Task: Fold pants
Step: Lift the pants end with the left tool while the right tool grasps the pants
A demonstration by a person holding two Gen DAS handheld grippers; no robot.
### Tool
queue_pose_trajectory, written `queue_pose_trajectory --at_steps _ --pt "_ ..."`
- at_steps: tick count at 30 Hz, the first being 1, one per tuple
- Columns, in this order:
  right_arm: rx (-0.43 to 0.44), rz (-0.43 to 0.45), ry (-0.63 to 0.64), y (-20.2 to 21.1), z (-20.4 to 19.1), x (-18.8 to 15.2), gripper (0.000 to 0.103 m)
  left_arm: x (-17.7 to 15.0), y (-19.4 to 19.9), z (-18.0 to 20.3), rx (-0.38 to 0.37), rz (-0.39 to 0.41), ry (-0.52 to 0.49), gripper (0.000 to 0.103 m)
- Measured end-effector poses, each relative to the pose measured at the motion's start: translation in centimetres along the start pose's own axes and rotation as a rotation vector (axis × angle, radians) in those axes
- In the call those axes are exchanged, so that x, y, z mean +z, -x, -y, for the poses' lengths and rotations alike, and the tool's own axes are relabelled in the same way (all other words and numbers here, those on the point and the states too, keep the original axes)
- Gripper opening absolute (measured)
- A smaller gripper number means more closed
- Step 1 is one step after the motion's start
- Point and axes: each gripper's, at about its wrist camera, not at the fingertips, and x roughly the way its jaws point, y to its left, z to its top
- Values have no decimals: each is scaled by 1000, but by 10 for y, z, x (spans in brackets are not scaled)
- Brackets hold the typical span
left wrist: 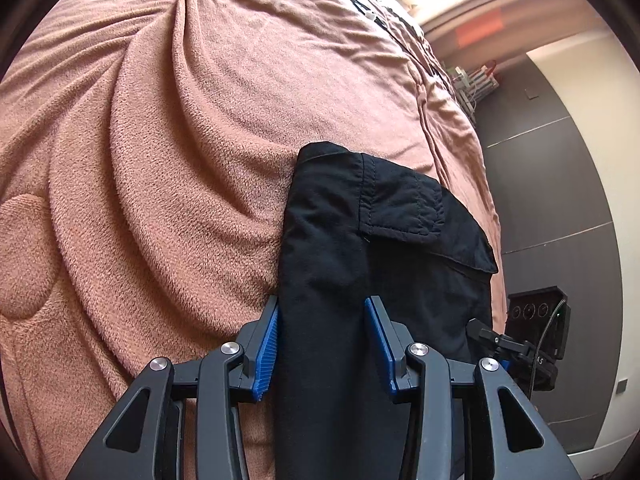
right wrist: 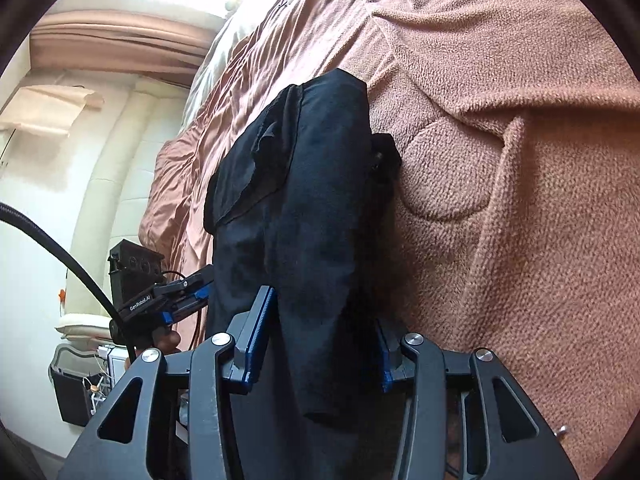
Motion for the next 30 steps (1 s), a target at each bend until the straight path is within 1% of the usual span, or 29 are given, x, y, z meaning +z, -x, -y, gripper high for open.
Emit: queue_pose_trajectory --at_steps 1,3,4,5,8,10,12,17,22,26,30 --pt "-9 2 3 -1 -3 1 41 1 -1 0 -5 4 0 42" --pt "-16 8 23 -2 -6 2 41 3 -1 1 -8 12 0 36" --pt "-24 11 37 -4 -10 -1 40 3 0 1 -9 17 -2 29" --pt "-32 16 53 -2 -14 -3 37 3 2 2 -10 22 -6 22" --pt "-34 37 89 4 -28 -10 28 2 10 7 -33 44 -27 14" --pt "-36 55 114 9 -41 -15 25 1 15 14 -39 59 -52 12" --pt "-56 70 148 12 -54 -21 23 -1 21 21 -47 72 -65 11" --pt "-83 117 198 31 -79 -37 21 -6 40 38 -101 108 -80 11" --pt "-101 187 243 68 -94 -58 21 -17 62 73 -127 163 -157 11" --pt "-128 240 274 92 -110 -73 21 -24 73 101 -154 178 -196 11" --pt "-147 293 293 128 -119 -92 20 -35 83 135 -181 192 -249 11"
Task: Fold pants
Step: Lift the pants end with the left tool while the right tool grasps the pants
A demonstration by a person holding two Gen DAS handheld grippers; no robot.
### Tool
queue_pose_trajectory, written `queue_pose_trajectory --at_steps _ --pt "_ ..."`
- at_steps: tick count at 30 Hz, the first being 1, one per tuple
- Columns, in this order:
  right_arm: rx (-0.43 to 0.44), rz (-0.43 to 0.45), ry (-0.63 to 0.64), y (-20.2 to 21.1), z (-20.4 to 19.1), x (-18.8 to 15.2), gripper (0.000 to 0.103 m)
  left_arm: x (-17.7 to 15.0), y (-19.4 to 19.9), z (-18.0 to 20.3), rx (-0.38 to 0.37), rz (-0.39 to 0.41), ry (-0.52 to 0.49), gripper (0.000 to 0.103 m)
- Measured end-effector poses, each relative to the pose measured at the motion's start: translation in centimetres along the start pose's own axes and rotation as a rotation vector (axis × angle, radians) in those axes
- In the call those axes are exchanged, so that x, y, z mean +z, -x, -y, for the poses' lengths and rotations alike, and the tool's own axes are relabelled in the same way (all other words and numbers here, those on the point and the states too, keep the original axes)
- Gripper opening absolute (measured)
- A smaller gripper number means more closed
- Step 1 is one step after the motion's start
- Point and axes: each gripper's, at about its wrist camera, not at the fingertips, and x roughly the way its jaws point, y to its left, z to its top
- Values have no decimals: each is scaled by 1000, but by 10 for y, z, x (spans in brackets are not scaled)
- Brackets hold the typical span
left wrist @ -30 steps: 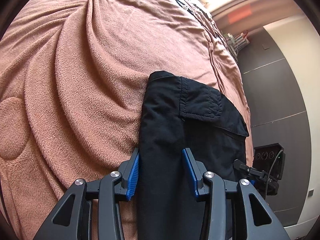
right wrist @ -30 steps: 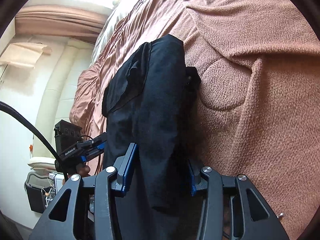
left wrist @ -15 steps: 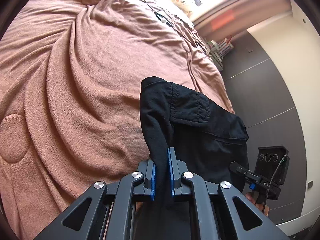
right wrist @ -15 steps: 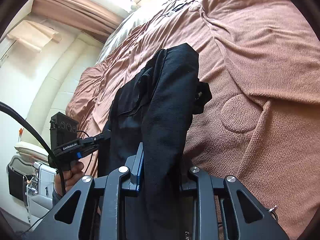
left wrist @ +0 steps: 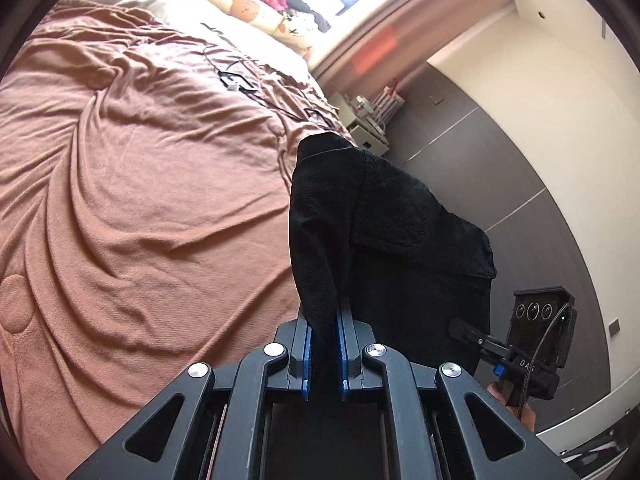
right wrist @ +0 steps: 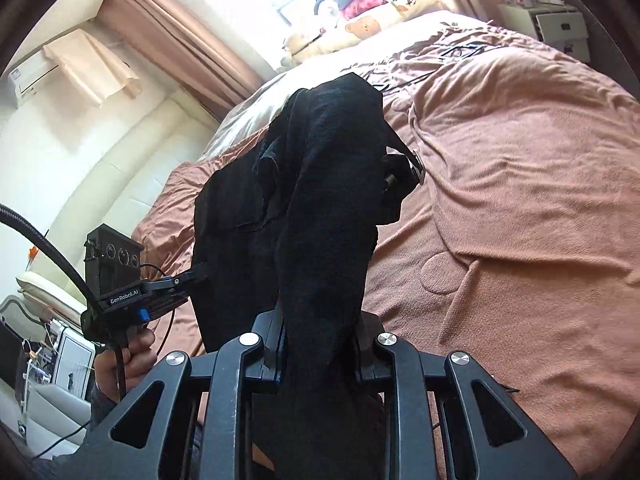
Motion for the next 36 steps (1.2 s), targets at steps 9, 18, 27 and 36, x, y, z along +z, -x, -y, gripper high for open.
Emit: queue_pose_trajectory --at_steps 9,18,27,36 --pt "-66 63 85 90 -14 -4 20 -5 -3 77 -43 10 -57 11" --pt "-150 113 160 172 -18 2 20 -11 -34 156 -136 -12 -109 11" --pt "-209 166 178 223 -10 -9 20 -19 -74 222 -186 -46 -153 11" --pt "-288 176 185 258 1 -16 20 -29 -135 267 -205 -88 -199 11"
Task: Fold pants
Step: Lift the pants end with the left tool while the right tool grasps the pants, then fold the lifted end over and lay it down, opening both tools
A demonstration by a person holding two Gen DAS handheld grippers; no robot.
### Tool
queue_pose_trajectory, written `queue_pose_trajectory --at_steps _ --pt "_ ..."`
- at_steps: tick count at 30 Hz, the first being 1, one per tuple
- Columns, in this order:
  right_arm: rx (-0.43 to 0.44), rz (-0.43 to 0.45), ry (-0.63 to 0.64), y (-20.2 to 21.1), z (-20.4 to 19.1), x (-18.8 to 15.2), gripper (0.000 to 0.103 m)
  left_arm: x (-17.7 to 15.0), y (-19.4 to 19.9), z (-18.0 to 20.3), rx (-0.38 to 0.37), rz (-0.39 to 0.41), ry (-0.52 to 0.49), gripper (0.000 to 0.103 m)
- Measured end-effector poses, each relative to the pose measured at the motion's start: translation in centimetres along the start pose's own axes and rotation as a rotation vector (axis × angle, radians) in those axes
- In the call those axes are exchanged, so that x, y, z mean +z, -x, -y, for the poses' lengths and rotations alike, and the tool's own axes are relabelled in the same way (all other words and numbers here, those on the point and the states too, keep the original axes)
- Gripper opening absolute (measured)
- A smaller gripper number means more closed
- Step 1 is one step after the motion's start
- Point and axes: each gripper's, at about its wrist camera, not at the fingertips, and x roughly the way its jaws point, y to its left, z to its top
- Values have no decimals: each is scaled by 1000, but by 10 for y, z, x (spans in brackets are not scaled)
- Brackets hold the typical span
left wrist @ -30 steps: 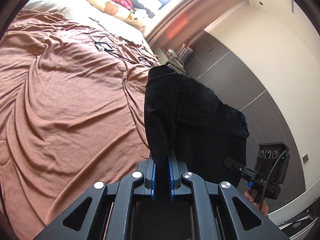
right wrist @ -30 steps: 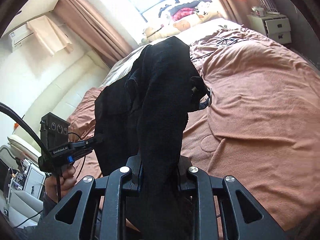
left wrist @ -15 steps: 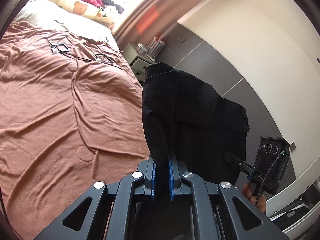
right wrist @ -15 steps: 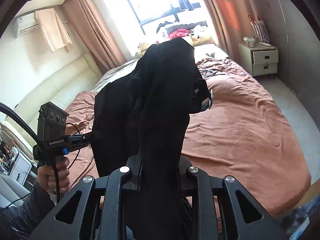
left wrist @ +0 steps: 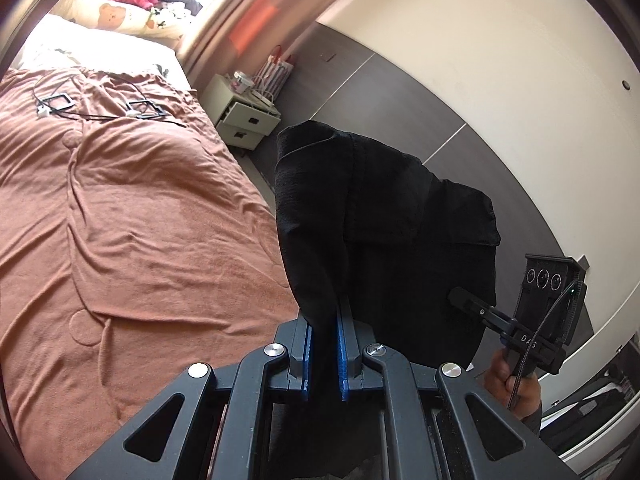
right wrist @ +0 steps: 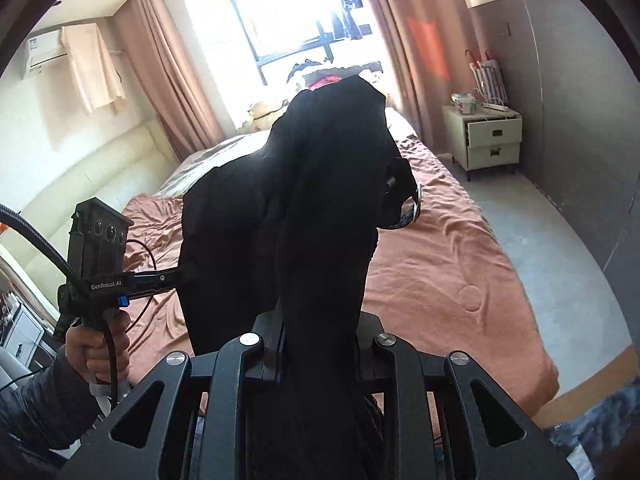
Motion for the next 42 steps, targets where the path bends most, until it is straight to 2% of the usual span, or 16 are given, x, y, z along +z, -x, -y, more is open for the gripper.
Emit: queue_pose_trajectory --at_steps 8,17,25,33,37,40,41,42 --pt "-73 -33 29 -3 10 11 18 6 -77 5 34 -15 17 11" --pt "-170 -103 -49 -28 40 15 18 16 -174 -30 28 -83 50 11" --pt "-263 -204 -68 -66 43 33 18 16 -252 -63 41 -153 113 10" --pt "-313 -317 -68 -117 47 59 18 24 -298 -102 58 -192 170 9" --pt "-315 -359 -45 -137 43 71 18 28 -307 -120 55 -180 203 9" --pt "-344 -366 -14 -146 37 80 18 29 -312 -130 95 -177 211 9" --pt "-378 -360 10 -150 31 84 21 29 -316 -134 119 -188 215 10" --pt "-423 -361 30 -155 28 84 30 27 -318 -137 144 -204 227 10"
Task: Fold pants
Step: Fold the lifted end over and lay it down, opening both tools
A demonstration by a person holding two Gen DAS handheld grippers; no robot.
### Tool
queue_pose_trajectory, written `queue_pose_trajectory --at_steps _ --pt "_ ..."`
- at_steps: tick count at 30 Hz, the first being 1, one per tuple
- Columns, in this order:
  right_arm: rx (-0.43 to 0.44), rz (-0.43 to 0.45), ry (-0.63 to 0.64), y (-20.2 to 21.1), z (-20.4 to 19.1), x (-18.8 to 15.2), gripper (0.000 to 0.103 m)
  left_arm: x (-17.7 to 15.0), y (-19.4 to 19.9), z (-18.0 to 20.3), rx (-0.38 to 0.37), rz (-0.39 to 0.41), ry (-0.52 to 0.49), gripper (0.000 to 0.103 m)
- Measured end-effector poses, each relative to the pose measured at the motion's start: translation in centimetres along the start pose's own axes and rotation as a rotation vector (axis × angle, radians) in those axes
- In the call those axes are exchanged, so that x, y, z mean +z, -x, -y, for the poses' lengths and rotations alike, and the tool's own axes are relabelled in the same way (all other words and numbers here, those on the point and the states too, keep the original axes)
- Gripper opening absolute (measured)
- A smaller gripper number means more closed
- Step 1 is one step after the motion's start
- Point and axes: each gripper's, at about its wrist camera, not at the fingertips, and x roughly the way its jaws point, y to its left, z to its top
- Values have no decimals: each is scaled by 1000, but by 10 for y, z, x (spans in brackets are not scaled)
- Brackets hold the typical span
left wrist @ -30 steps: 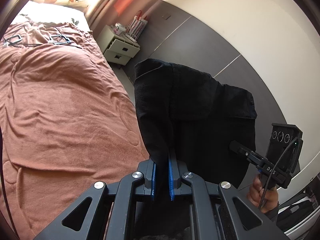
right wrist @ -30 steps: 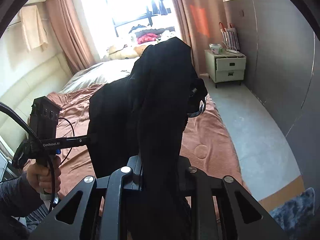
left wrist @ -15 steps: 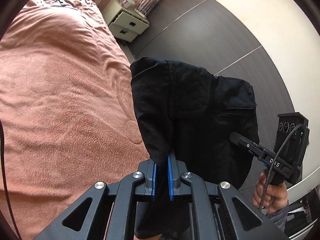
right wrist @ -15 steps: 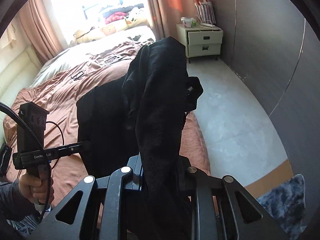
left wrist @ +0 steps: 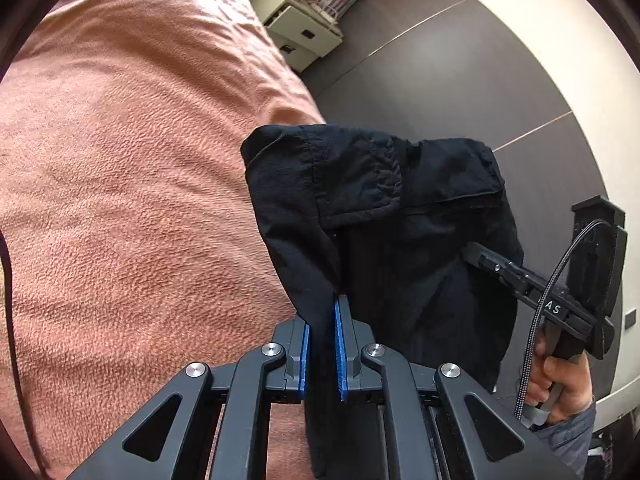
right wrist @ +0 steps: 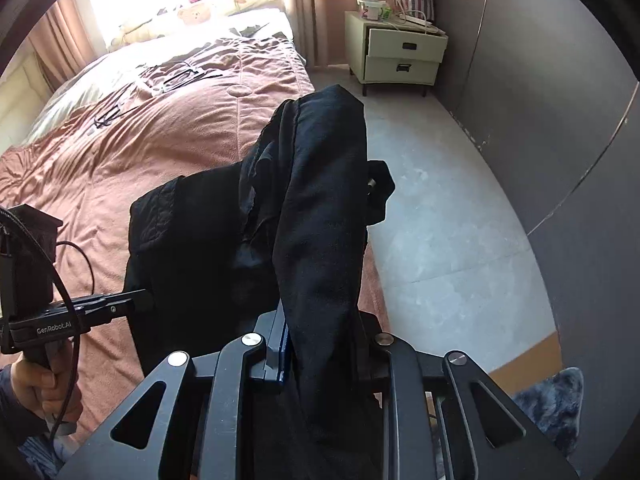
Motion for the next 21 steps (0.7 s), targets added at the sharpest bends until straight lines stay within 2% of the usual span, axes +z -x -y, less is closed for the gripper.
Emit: queue_pose_trajectory --at_steps 2,3,5,8,13,17,21 --pt "-122 -8 4 -3 -7 2 46 0 -6 -8 51 -37 21 14" --pt "-146 -5 -17 1 -7 3 47 0 -7 -10 55 -43 22 15" --pt "-133 9 -72 15 -5 2 47 2 -4 -13 25 -37 19 19" --pt "-144 56 -125 45 -2 -15 47 6 -1 -17 21 -44 25 21" --pt "-113 80 -215 88 5 -68 47 18 -6 -23 18 -56 40 22" --pt "-91 61 -240 100 4 -119 47 26 -9 -27 12 -43 43 24" --pt "-55 53 -271 100 20 -154 47 20 3 -29 27 -11 34 24"
